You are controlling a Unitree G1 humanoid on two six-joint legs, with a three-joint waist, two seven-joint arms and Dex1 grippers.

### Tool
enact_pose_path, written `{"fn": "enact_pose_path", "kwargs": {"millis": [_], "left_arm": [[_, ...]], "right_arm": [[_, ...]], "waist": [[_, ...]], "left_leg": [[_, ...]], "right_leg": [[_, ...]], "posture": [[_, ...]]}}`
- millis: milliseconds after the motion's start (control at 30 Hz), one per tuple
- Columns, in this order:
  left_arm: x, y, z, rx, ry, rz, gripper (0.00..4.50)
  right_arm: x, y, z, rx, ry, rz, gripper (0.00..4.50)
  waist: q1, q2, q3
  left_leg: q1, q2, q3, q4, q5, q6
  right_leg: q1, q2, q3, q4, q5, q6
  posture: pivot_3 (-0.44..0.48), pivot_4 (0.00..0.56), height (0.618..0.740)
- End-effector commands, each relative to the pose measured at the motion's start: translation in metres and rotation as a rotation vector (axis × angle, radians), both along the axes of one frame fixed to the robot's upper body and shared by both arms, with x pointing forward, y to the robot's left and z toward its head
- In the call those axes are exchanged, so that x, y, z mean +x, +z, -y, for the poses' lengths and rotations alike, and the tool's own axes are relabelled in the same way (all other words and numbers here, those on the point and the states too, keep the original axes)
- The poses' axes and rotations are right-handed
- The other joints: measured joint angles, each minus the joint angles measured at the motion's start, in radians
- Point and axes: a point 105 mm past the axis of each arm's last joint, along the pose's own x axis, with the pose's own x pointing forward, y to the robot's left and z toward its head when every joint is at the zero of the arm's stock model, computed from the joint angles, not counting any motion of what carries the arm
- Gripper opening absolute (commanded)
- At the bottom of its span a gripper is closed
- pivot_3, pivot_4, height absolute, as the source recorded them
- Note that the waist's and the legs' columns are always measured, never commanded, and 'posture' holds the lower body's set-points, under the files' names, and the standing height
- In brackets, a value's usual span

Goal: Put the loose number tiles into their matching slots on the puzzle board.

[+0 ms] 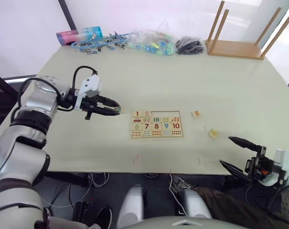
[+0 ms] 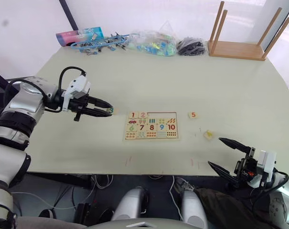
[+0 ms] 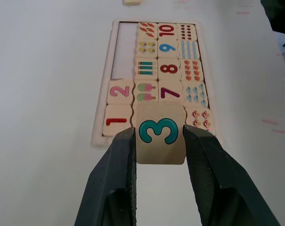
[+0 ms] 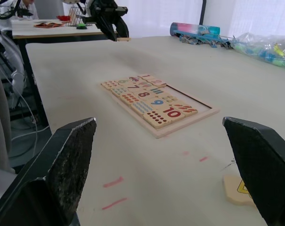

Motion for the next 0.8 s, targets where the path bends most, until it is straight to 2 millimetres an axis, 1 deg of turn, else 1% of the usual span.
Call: {"fn": "enact_pose_path", "kwargs": {"millis": [33, 133, 200, 467, 633, 800], "left_arm": [[0.003, 0.023, 0.013, -0.016, -0.053, 0.063, 1.01], [0.011, 0.027, 0.031, -0.024, -0.070, 0.096, 1.01], [0.017, 0.026, 0.043, -0.010, -0.073, 0.123, 1.01], [0.039, 0.014, 0.089, 0.052, -0.089, 0.235, 1.01], [0.045, 0.003, 0.103, 0.105, -0.094, 0.233, 1.01], [0.048, -0.004, 0.106, 0.149, -0.081, 0.206, 1.01]], "right_arm": [[-0.002, 0.010, 0.001, -0.005, -0.016, 0.055, 4.50], [-0.004, 0.010, 0.002, -0.005, -0.032, 0.056, 4.50], [-0.004, 0.011, 0.002, 0.002, -0.045, 0.059, 4.50], [-0.002, 0.016, 0.000, 0.015, -0.069, 0.079, 4.50], [-0.004, 0.017, 0.000, 0.023, -0.090, 0.087, 4.50], [-0.005, 0.016, -0.001, 0.026, -0.097, 0.087, 4.50]], "waist": [[-0.001, 0.000, 0.000], [-0.001, 0.000, 0.000], [0.000, 0.000, 0.000], [-0.001, 0.000, 0.000], [-0.002, 0.000, 0.000], [-0.002, 0.000, 0.000]], "left_leg": [[-0.001, 0.000, -0.001, 0.001, 0.000, 0.000], [-0.003, -0.001, -0.001, 0.001, 0.000, 0.000], [-0.003, -0.001, -0.002, 0.002, 0.000, 0.000], [-0.003, -0.001, -0.002, 0.002, 0.000, 0.000], [-0.004, -0.002, -0.002, 0.002, 0.000, 0.000], [-0.004, -0.002, -0.003, 0.002, 0.000, 0.000]], "right_leg": [[0.000, 0.000, 0.000, 0.000, 0.000, 0.000], [-0.001, 0.001, 0.000, 0.000, 0.001, -0.001], [-0.001, 0.001, 0.000, 0.000, 0.001, 0.000], [-0.001, 0.001, 0.000, 0.000, 0.001, 0.000], [-0.001, 0.001, 0.000, 0.000, 0.001, 0.000], [-0.001, 0.002, 0.000, 0.000, 0.001, 0.000]], "posture": [[0.000, 0.150, 0.740], [0.000, 0.150, 0.740], [0.000, 0.150, 0.740], [0.000, 0.150, 0.740], [0.000, 0.150, 0.740], [0.000, 0.150, 0.740]]}}
